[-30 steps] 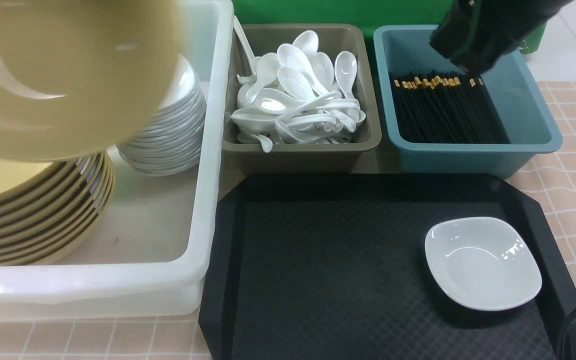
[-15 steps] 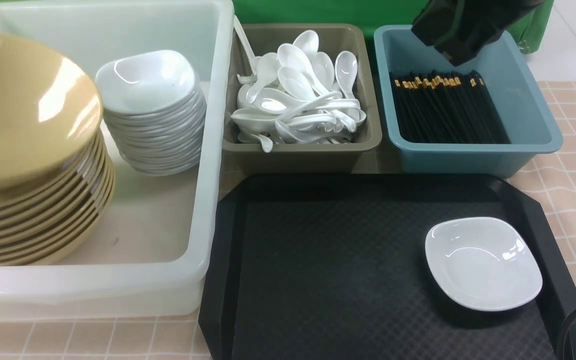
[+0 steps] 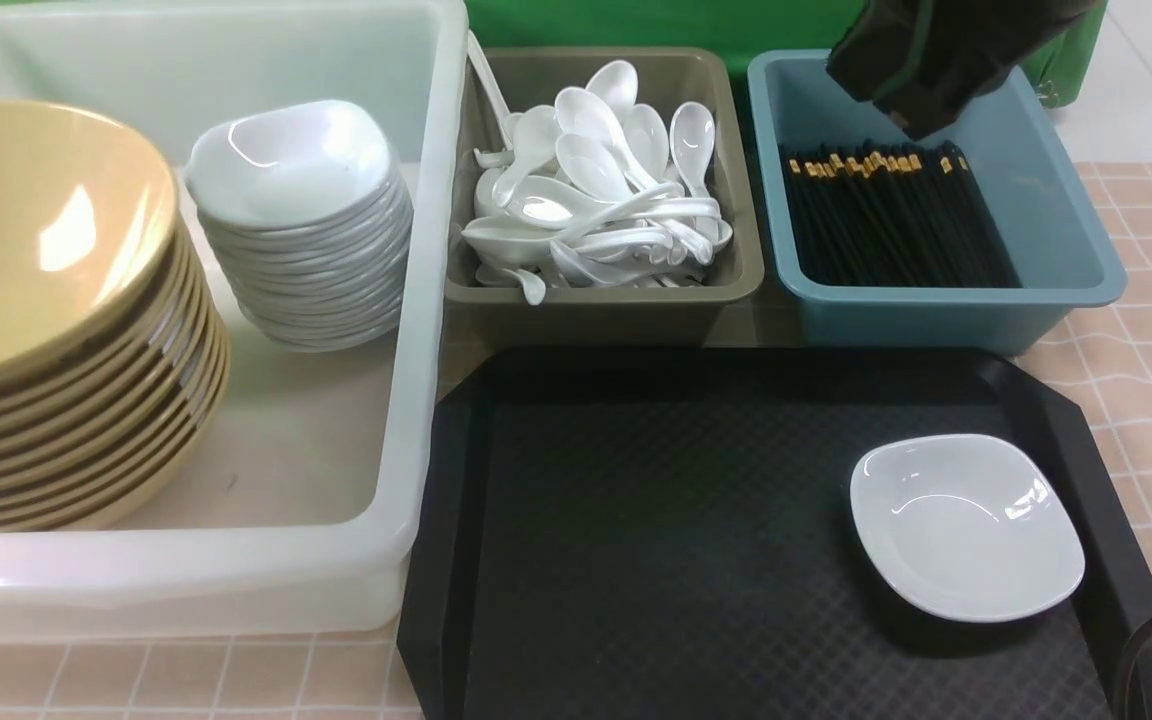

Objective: On brown table put chopsticks spoon bowls plates into blue grey white boxes.
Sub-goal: 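Place the tan bowl onto the bowl stack in the left bin with the left gripper, then grasp the small white bowl on the black tray by its rim with the left gripper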

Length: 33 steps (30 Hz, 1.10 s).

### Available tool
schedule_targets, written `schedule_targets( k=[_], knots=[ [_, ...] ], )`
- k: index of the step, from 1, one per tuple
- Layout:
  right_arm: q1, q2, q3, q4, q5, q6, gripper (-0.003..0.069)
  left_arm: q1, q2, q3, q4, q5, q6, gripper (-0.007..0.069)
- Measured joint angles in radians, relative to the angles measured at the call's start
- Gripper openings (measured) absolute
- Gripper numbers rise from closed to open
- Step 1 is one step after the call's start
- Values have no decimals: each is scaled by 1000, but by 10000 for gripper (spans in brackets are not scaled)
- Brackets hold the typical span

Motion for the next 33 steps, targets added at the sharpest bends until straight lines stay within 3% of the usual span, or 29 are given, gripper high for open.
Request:
schedule_targets(
  k=[3, 5, 6, 7, 10, 14, 21, 33],
  knots=[
    [-11, -1, 5, -65, 49, 89, 236, -214, -6, -14, -110, 3, 1, 579],
    [-20, -6, 18, -78, 52, 126, 236, -276, 4, -11, -136, 3, 10, 576],
    [-41, -20, 49, -94, 53, 161, 236, -419, 41, -6, -178, -4, 22, 561],
    [-41, -22, 49, -94, 53, 164, 236, -435, 54, -5, -181, -6, 26, 560],
    [-75, -88, 173, -101, 55, 225, 236, -685, 211, -3, -208, -60, 54, 545],
    [-118, -206, 348, -104, 55, 265, 236, -861, 402, -8, -223, -167, 88, 545],
    [-150, -421, 568, -114, 57, 291, 236, -980, 724, -119, -348, -281, 93, 543],
    [-150, -566, 688, -114, 62, 291, 236, -1026, 966, -223, -453, -453, 119, 536]
  ],
)
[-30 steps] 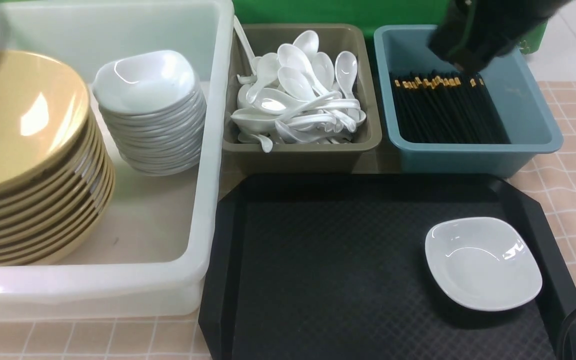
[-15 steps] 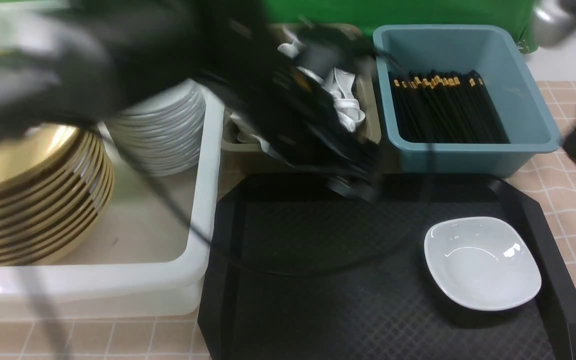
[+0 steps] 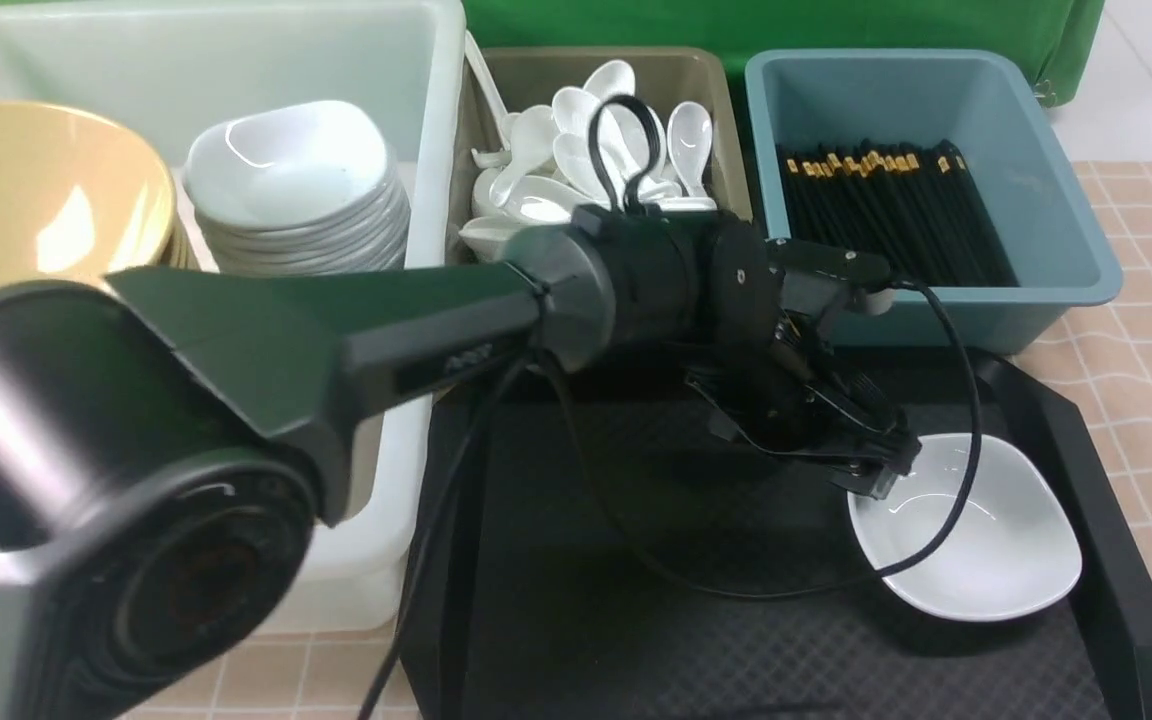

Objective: On brown table put chopsticks spoon bowls plates into blue grey white boxes.
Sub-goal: 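Grasp the small white bowl on the black tray by its rim with the left gripper, then place the white bowl into the white bin with the other dishes with the left gripper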

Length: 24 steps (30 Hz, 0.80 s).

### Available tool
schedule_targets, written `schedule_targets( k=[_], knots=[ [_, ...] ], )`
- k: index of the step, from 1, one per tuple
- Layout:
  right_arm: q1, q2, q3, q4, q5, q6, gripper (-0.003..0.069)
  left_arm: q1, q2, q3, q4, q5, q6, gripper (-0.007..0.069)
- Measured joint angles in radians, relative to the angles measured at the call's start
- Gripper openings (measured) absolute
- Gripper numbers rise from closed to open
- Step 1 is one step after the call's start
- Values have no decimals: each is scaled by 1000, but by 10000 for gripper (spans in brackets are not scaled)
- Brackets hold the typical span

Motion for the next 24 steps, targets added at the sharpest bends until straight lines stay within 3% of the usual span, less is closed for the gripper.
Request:
schedule_targets(
  k=[4, 8, 11, 18, 24],
  knots=[
    [0, 0, 1, 0, -16, -1, 236, -22, 16, 0, -2, -29, 39, 458],
    [0, 0, 1, 0, -52, -2, 236, -58, 18, 0, -13, -37, 89, 200],
    [0, 0, 1, 0, -70, -3, 236, -54, 12, -8, -51, -10, 108, 66],
    [0, 0, 0, 17, -132, -3, 236, 56, -81, -64, -19, 189, 139, 6],
    [12, 73, -82, 191, -166, -115, 155, 299, -365, -96, -6, 278, 210, 6]
  ],
)
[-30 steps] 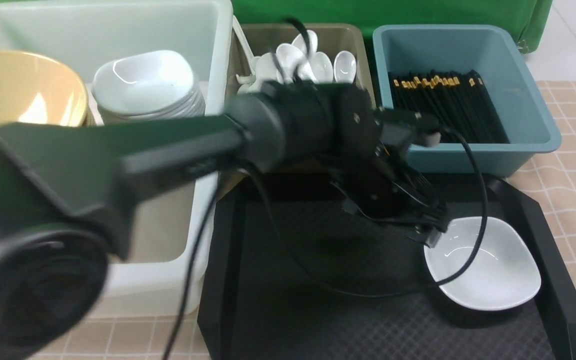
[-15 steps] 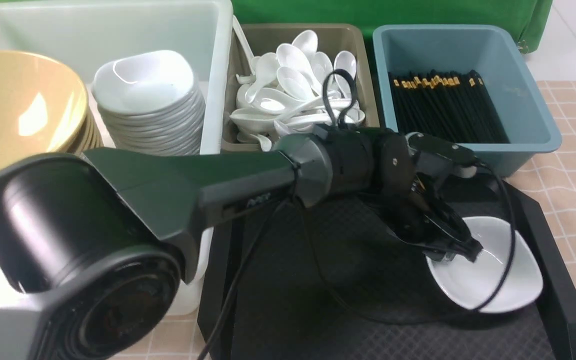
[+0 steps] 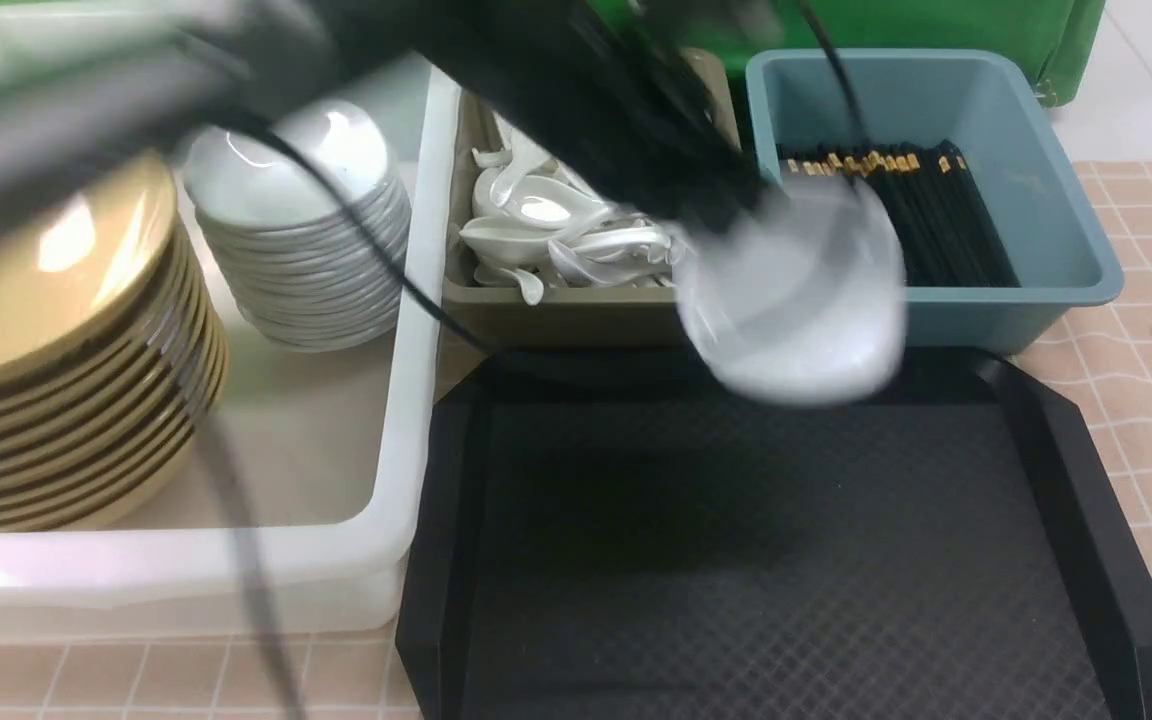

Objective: On brown table put chopsticks spoon bowls plates into blue grey white boxes.
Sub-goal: 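Place the white bowl into the white bin with the other dishes with the left gripper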

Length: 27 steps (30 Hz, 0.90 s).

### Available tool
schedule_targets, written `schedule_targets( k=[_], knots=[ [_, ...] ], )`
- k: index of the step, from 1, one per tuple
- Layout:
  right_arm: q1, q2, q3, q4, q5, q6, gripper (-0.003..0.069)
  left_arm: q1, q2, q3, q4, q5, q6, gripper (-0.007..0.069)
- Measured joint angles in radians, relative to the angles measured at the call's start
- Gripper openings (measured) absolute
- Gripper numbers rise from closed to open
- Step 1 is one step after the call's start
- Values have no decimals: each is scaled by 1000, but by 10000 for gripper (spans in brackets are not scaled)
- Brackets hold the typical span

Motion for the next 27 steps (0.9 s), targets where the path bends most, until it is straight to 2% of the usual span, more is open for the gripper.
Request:
schedule_targets(
  k=[2, 5, 11, 15, 20, 24, 27],
  knots=[
    [33, 55, -49, 30, -7, -41, 92, 124, -107, -4, 0, 14, 4, 6],
    [93, 136, -103, 36, -25, -68, 42, 277, -179, -4, 5, 44, 3, 6],
    [250, 350, -250, 44, -63, -114, 36, 503, -157, -4, 19, 85, -10, 6],
    [298, 435, -299, 51, -53, -140, 36, 530, -89, -4, 33, 82, -9, 6],
    [302, 466, -306, 46, -13, -154, 37, 529, -5, -4, 58, 61, -9, 10],
    [302, 466, -308, 2, 15, -154, 38, 529, 57, -4, 87, 12, -9, 64],
    [302, 466, -308, -22, 28, -154, 41, 529, 79, -4, 139, -8, -9, 179]
  ],
)
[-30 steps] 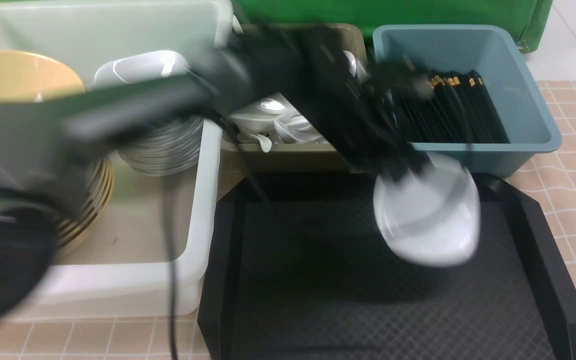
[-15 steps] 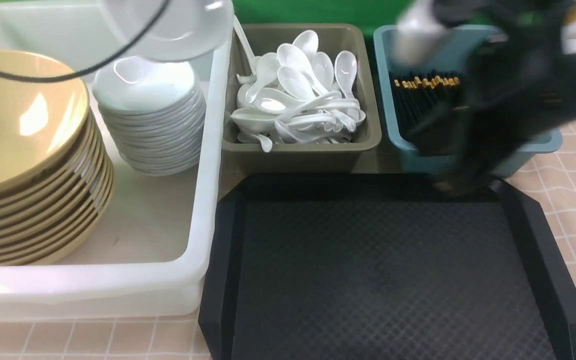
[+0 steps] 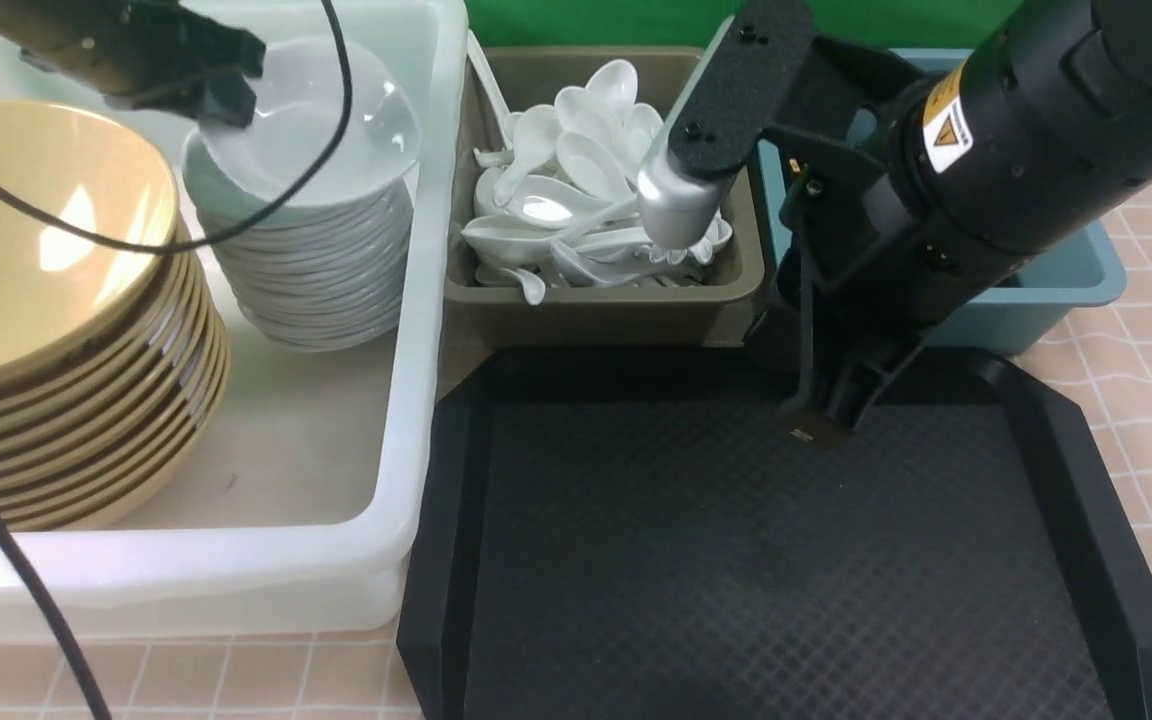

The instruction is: On brown table put chopsticks spoon bowls plates into blue grey white boxes.

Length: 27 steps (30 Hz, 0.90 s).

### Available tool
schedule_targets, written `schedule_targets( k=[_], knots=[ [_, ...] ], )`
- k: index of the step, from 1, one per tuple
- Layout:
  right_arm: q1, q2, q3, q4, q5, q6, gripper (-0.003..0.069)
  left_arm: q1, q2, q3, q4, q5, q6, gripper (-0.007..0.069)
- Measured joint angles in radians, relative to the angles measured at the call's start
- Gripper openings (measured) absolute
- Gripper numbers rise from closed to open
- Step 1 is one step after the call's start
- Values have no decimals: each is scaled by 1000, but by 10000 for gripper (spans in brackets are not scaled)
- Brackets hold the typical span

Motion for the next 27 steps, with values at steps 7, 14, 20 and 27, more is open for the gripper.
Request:
schedule_targets(
  k=[7, 14, 20, 27],
  knots=[
    [0, 0, 0, 0, 0, 0, 44, 0, -15, 0, 32, -40, 0, 486],
    [0, -1, 0, 0, 26, 6, 47, 0, -129, -26, 33, 1, -46, 564],
    [0, -47, 3, -43, 95, 87, 48, -11, -380, -28, 90, 166, -106, 425],
    [0, -218, 115, -46, 47, 136, 48, -14, -695, 258, 168, 220, -145, 129]
  ],
)
